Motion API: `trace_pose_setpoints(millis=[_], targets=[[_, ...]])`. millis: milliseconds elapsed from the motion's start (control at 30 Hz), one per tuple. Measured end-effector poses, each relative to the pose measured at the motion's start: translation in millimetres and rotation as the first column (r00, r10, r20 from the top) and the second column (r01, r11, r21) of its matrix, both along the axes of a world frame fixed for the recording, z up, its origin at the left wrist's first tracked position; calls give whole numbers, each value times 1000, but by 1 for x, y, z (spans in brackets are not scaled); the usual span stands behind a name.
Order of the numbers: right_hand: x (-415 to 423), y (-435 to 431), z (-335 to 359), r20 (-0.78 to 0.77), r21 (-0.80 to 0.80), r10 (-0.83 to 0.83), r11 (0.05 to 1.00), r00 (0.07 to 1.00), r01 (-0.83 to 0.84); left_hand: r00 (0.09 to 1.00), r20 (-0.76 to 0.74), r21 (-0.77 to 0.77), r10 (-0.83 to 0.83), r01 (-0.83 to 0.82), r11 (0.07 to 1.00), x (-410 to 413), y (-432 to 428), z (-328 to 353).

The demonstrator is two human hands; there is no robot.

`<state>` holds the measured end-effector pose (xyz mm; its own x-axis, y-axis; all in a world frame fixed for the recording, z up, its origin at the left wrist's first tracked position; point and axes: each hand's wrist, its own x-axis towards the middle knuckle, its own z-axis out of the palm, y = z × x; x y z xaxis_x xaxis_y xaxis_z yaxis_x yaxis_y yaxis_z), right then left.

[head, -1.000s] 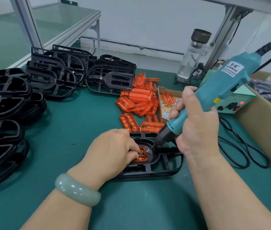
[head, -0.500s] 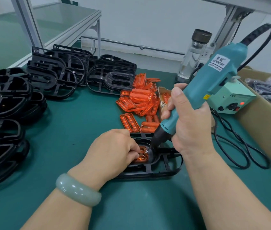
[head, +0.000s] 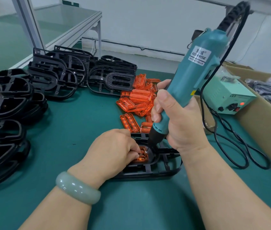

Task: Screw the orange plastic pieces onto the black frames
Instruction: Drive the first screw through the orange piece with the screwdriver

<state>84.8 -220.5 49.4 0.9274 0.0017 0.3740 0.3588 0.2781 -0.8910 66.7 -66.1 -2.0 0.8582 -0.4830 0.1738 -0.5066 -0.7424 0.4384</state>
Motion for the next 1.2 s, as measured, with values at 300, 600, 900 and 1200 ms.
trace_pose_setpoints(millis=[300, 600, 900, 1200], targets=[[-2, 3, -1, 13, -3, -60, 998, 998, 60, 999, -6, 42, 37, -37, 998, -1, -1, 0], [-4, 5, -3, 19, 16, -38, 999, 999, 37, 999, 2, 57, 53, -53, 997, -2, -3, 1], [1, 1, -5, 18, -3, 17, 1000, 1000, -17, 998, -10, 21, 59, -59, 998, -2, -3, 0], [3, -5, -6, 3, 35, 0, 999, 1000, 0, 1000, -3, -11, 18, -18, 1000, 0, -2, -1]])
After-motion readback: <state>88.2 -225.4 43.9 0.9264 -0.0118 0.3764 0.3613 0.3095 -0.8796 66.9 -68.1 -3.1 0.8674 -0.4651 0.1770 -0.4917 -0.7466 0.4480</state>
